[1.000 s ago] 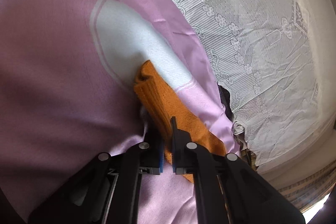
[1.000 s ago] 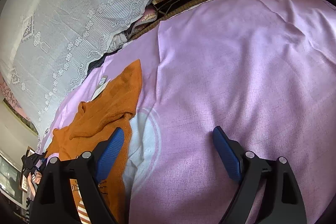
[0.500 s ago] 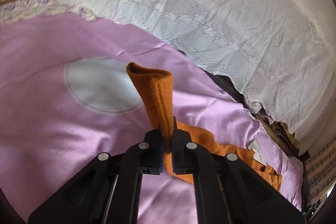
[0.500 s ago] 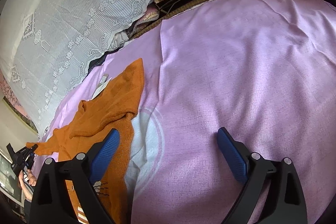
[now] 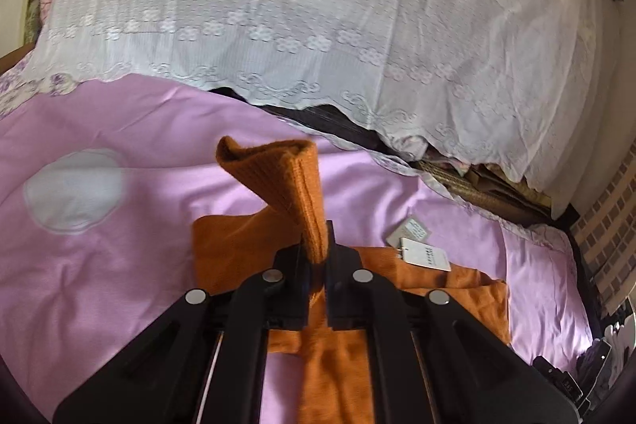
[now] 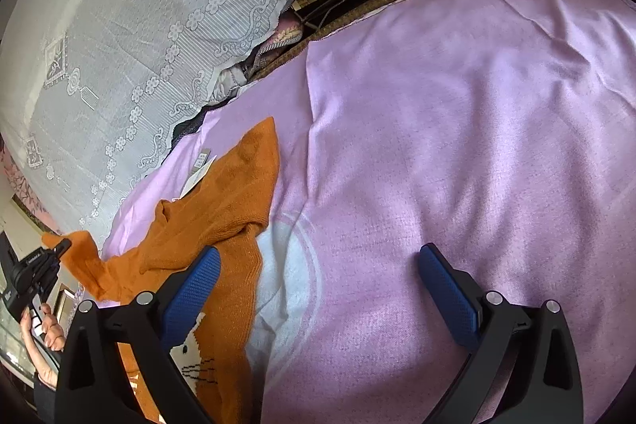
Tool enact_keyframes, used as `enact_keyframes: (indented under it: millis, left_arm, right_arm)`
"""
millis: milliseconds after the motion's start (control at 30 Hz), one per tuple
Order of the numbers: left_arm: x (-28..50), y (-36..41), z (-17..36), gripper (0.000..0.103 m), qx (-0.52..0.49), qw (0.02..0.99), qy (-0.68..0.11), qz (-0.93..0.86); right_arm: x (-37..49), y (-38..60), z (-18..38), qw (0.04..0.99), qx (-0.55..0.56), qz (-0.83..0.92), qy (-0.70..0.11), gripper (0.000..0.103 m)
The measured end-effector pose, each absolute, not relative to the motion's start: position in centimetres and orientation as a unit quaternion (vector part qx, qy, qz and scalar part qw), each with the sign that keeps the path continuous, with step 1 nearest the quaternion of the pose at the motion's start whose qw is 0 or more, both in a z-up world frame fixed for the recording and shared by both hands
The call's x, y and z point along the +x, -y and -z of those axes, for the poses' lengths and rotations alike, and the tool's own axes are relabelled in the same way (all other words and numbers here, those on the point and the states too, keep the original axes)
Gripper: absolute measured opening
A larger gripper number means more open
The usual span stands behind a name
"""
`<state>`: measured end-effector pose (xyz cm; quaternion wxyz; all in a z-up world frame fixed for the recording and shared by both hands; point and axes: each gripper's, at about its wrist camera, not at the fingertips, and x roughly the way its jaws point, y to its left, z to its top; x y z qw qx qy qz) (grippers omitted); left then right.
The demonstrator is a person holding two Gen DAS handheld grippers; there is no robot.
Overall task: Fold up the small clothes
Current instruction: 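Fold the held sleeve across the cardigan body with the left gripper and release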
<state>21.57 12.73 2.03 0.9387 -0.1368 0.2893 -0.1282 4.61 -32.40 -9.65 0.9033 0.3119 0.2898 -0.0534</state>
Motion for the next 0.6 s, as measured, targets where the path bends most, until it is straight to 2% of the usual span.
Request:
enact_keyframes:
  millis: [600]
  left_arm:
    - [20.0, 4.6, -2.2, 0.004, -0.044, 0.925, -0.296, 0.235]
  right_arm:
    - [4.9, 32.7, 9.7, 0.902, 0.317, 0.055, -0.289, 0.1]
